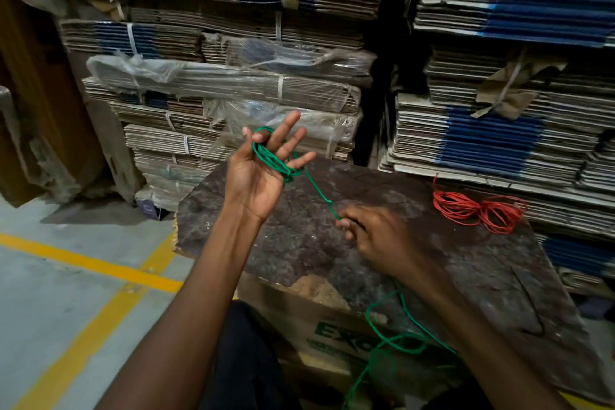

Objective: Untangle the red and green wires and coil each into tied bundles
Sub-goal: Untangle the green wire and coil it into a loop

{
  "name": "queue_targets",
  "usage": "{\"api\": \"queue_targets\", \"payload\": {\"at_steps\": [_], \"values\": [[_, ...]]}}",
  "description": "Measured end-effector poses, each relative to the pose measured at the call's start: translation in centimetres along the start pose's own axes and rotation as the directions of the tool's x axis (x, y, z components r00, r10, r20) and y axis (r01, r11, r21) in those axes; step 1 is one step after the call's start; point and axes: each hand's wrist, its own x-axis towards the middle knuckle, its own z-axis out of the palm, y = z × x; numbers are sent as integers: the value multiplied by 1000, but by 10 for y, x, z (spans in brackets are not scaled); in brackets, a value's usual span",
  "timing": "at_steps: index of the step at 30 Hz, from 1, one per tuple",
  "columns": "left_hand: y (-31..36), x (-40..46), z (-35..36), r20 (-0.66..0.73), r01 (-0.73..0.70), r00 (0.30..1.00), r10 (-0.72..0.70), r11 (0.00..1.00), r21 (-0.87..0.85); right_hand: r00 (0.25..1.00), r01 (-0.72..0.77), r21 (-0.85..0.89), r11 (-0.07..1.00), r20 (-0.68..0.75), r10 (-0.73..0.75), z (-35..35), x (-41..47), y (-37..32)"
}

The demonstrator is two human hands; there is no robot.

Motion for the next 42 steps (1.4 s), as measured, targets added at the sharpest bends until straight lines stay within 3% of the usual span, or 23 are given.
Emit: {"api": "queue_targets", "payload": {"at_steps": [3, 9, 15, 16, 18, 20, 24, 29, 32, 36, 42], "values": [[6, 8, -5, -49, -52, 997, 53, 998, 18, 999, 33, 52, 998, -15, -32, -2, -6, -9], [9, 21, -21, -188, -27, 981, 48, 993, 115, 994, -70, 324, 944, -59, 94, -7, -12, -16], [-2, 26, -30, -302, 11, 941, 153, 878, 478, 989, -66, 364, 929, -101, 110, -14, -13, -18], [-4, 25, -31, -284, -7, 934, 216, 807, 590, 989, -54, 378, 924, -108, 102, -17, -12, -20], [-8, 24, -30, -167, -57, 928, 334, 570, 820, 990, -63, 420, 905, -88, 110, -21, -12, -24], [-10, 24, -29, -33, -96, 930, 365, 330, 939, 990, -132, 469, 873, 25, 136, -22, -12, -26], [-5, 27, -43, 131, -115, 954, 269, -75, 990, 950, -273, 515, 812, 280, 142, -34, -20, -26], [-3, 21, -54, 141, -111, 988, 62, -353, 929, 958, -266, 478, 837, 225, 176, -65, -16, -23], [-7, 16, -53, 86, -107, 994, -71, -374, 921, 983, -181, 335, 925, 65, 169, -79, -5, -20], [-9, 2, -49, 84, -121, 986, -147, -261, 958, 960, -112, 165, 980, -238, 150, -96, 13, -18], [-9, -25, -42, 45, 10, 975, -217, 247, 969, 909, -80, 157, 984, -393, 137, -95, 47, -22]]}}
